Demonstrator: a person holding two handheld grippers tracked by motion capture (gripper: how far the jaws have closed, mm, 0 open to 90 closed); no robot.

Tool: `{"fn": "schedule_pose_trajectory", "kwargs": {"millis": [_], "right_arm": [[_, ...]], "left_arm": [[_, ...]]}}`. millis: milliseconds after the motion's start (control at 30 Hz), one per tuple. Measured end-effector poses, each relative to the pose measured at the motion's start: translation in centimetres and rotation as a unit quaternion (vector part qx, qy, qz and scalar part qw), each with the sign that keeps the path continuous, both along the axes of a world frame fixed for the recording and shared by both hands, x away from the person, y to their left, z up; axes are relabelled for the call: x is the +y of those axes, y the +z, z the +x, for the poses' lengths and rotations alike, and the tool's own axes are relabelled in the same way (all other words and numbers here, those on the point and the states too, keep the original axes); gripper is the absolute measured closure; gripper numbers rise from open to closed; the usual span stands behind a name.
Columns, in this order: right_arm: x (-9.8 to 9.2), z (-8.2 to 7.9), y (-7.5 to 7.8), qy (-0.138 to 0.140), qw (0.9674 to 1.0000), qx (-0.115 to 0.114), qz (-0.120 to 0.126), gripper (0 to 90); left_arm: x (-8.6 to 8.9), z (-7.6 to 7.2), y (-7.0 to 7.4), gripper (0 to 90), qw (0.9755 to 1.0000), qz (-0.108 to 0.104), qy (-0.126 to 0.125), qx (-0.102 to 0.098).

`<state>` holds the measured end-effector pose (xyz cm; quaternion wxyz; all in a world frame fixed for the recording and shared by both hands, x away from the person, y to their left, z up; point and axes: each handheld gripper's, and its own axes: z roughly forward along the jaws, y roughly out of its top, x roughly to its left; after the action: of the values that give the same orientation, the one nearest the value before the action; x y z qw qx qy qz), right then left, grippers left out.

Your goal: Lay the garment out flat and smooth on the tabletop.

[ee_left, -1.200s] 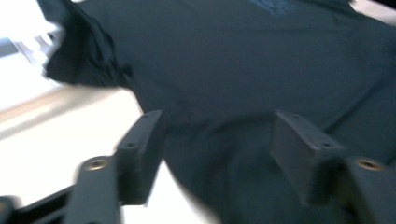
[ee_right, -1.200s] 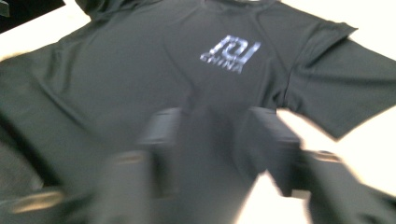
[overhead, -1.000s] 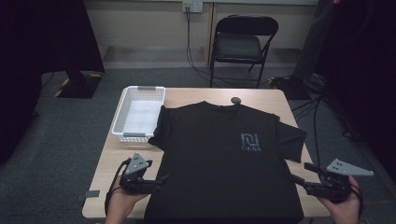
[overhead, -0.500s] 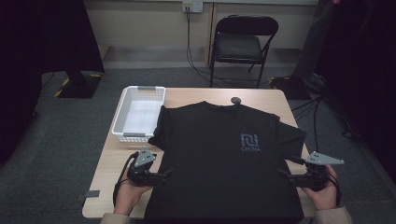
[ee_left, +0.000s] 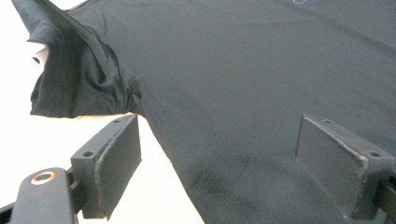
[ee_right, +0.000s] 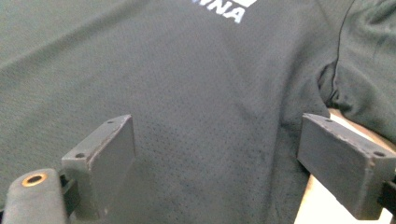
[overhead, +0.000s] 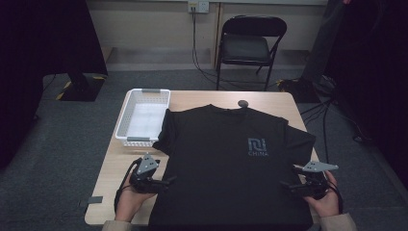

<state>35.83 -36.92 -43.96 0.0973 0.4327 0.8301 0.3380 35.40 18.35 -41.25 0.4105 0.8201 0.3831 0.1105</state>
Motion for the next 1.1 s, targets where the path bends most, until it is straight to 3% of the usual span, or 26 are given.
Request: {"fn": "schedule_pose_trajectory", "kwargs": {"millis": [333, 1100], "right_arm": [[0.5, -0.1, -0.1, 0.007, 0.9995, -0.007, -0.031, 8.8], [0.5, -0.1, -0.1, 0.006, 0.9995, -0.007, -0.031, 8.8]], "left_arm": [[0.8, -0.1, -0.4, 13.9, 0.9999, 0.003, -0.013, 0.007], [3.3, -0.5, -1.1, 13.9, 0.9990, 0.000, -0.030, 0.033]]}}
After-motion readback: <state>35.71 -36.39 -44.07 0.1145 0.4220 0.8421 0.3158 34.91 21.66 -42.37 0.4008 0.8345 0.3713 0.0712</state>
